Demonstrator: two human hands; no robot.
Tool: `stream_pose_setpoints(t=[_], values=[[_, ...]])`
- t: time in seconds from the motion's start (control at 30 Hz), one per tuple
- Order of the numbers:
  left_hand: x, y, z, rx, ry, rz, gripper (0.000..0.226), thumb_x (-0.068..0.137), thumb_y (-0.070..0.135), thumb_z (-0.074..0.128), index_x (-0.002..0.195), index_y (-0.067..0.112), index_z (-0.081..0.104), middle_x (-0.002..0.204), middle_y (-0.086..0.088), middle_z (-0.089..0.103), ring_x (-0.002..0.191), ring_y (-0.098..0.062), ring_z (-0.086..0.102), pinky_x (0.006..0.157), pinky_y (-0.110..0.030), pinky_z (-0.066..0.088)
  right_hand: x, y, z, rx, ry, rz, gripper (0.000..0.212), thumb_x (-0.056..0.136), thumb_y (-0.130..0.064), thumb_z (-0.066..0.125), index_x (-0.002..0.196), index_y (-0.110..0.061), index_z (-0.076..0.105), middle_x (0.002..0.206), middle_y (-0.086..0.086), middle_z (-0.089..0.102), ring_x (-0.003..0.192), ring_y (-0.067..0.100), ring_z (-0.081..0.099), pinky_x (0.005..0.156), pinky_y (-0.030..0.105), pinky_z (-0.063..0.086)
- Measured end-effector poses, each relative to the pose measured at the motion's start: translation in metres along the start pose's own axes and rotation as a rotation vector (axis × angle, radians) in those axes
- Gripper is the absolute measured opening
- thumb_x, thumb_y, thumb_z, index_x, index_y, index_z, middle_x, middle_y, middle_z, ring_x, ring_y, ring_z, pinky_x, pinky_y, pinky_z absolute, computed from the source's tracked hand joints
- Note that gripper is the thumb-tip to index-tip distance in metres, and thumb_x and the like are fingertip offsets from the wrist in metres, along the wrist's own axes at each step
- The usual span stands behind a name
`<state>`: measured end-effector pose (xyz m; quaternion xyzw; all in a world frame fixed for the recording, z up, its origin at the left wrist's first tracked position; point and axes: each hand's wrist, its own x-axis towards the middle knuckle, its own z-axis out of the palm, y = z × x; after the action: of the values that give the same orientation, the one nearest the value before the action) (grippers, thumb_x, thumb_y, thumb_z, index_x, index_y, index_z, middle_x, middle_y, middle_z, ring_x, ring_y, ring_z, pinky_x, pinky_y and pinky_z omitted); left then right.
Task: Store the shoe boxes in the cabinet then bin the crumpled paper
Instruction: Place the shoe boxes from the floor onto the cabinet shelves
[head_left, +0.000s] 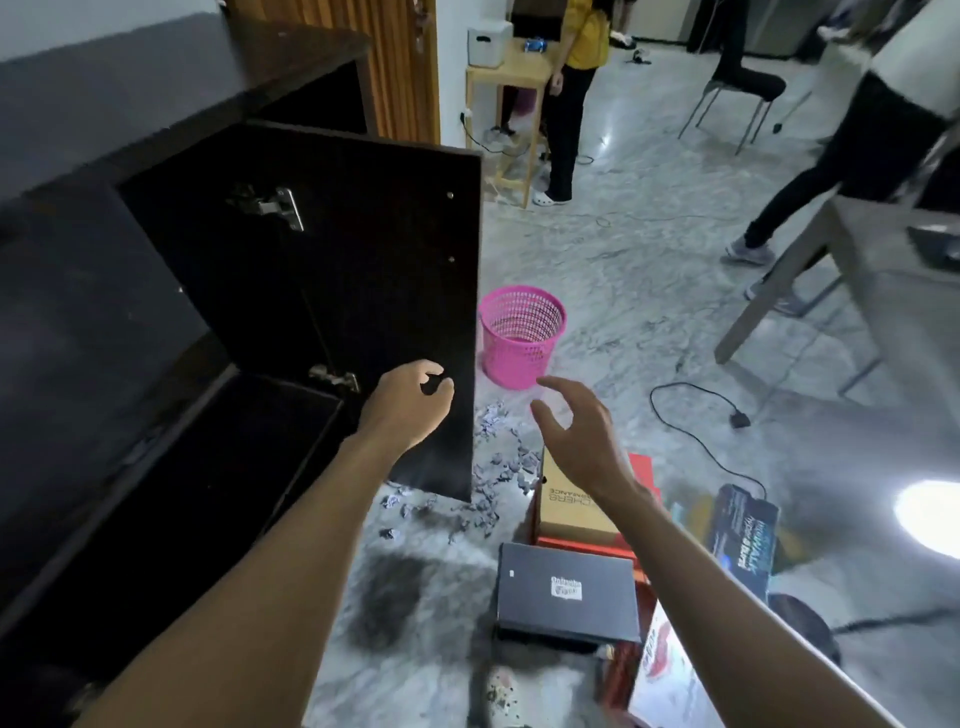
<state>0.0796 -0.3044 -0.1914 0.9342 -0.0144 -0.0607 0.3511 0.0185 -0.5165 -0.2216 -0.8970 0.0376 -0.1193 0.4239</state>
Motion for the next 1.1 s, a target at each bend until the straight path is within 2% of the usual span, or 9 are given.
stream_pose_setpoints(t=[0.2, 0.37, 0.47, 0.57, 0.63, 0.73, 0.9, 1.0, 1.1], values=[[-0.033, 0.000, 0.086, -0.142, -0.115, 0.021, 0.006, 0.092, 0.028, 0.058, 0.091, 0.027, 0.064, 0.083, 0.006, 0.059, 0.080, -0.012, 0.055, 0.069, -0.022, 0.045, -0.060, 0.075, -0.019, -0.051, -0.019, 0.231, 0.030, 0.096, -0.032, 0.060, 0.126, -0.029, 0.063, 0.132, -0.008, 0.061, 0.125, 0.012, 0.053, 0.094, 0.025, 0.039], [-0.036, -0.028, 0.196, -0.172, -0.243, -0.081, 0.033, 0.091, 0.034, 0.060, 0.119, 0.019, 0.066, 0.108, -0.002, 0.067, 0.102, -0.018, 0.063, 0.086, -0.028, 0.048, -0.094, 0.170, -0.007, -0.092, -0.033, 0.381, 0.033, 0.097, -0.036, 0.057, 0.129, -0.029, 0.061, 0.136, -0.003, 0.059, 0.128, 0.016, 0.051, 0.095, 0.029, 0.040], [-0.037, -0.062, 0.277, -0.150, -0.292, -0.147, 0.041, 0.091, 0.039, 0.060, 0.127, 0.020, 0.061, 0.115, -0.004, 0.066, 0.098, -0.020, 0.064, 0.086, -0.033, 0.053, -0.113, 0.244, 0.020, -0.084, -0.069, 0.499, 0.036, 0.096, -0.034, 0.057, 0.131, -0.028, 0.060, 0.136, 0.001, 0.060, 0.125, 0.021, 0.055, 0.100, 0.035, 0.045], [-0.039, -0.109, 0.356, -0.108, -0.291, -0.199, 0.050, 0.092, 0.041, 0.059, 0.137, 0.023, 0.052, 0.125, -0.004, 0.060, 0.080, -0.012, 0.061, 0.073, -0.025, 0.048, -0.139, 0.322, 0.058, -0.086, -0.076, 0.554, 0.037, 0.095, -0.031, 0.057, 0.130, -0.019, 0.061, 0.130, 0.005, 0.065, 0.119, 0.022, 0.060, 0.097, 0.031, 0.045], [-0.036, -0.147, 0.408, -0.105, -0.293, -0.212, 0.057, 0.091, 0.043, 0.058, 0.143, 0.024, 0.044, 0.142, -0.006, 0.050, 0.102, -0.018, 0.062, 0.087, -0.028, 0.047, -0.156, 0.373, 0.089, -0.086, -0.095, 0.622, 0.042, 0.094, -0.034, 0.058, 0.133, -0.018, 0.059, 0.133, 0.005, 0.063, 0.123, 0.023, 0.057, 0.101, 0.032, 0.042], [-0.030, -0.206, 0.476, -0.066, -0.277, -0.226, 0.066, 0.091, 0.046, 0.056, 0.150, 0.026, 0.031, 0.152, -0.008, 0.037, 0.132, -0.029, 0.045, 0.105, -0.037, 0.040, -0.177, 0.448, 0.136, -0.112, -0.104, 0.719, 0.056, 0.090, -0.043, 0.059, 0.139, -0.016, 0.053, 0.140, 0.012, 0.056, 0.126, 0.029, 0.053, 0.107, 0.041, 0.042], [-0.021, -0.295, 0.550, 0.026, -0.135, -0.239, 0.081, 0.089, 0.055, 0.055, 0.154, 0.024, 0.017, 0.157, -0.005, 0.027, 0.142, -0.030, 0.029, 0.110, -0.045, 0.034, -0.201, 0.540, 0.196, -0.327, 0.051, 0.768, 0.083, 0.081, -0.064, 0.057, 0.149, -0.021, 0.036, 0.148, 0.017, 0.042, 0.139, 0.036, 0.037, 0.113, 0.053, 0.034], [-0.006, -0.336, 0.574, -0.087, -0.101, -0.223, 0.073, 0.086, 0.058, 0.057, 0.147, 0.024, 0.034, 0.143, -0.005, 0.049, 0.127, -0.029, 0.050, 0.101, -0.043, 0.046, -0.208, 0.575, 0.219, -0.263, 0.117, 0.764, 0.086, 0.076, -0.071, 0.056, 0.145, -0.026, 0.032, 0.145, 0.014, 0.043, 0.131, 0.038, 0.045, 0.106, 0.055, 0.041], [0.001, -0.367, 0.585, -0.276, -0.111, -0.097, 0.040, 0.088, 0.055, 0.059, 0.117, 0.028, 0.059, 0.112, 0.003, 0.066, 0.098, -0.019, 0.064, 0.080, -0.034, 0.053, -0.212, 0.595, 0.230, -0.207, 0.305, 0.668, 0.074, 0.078, -0.066, 0.057, 0.138, -0.025, 0.041, 0.135, 0.006, 0.055, 0.119, 0.031, 0.056, 0.096, 0.042, 0.046]])
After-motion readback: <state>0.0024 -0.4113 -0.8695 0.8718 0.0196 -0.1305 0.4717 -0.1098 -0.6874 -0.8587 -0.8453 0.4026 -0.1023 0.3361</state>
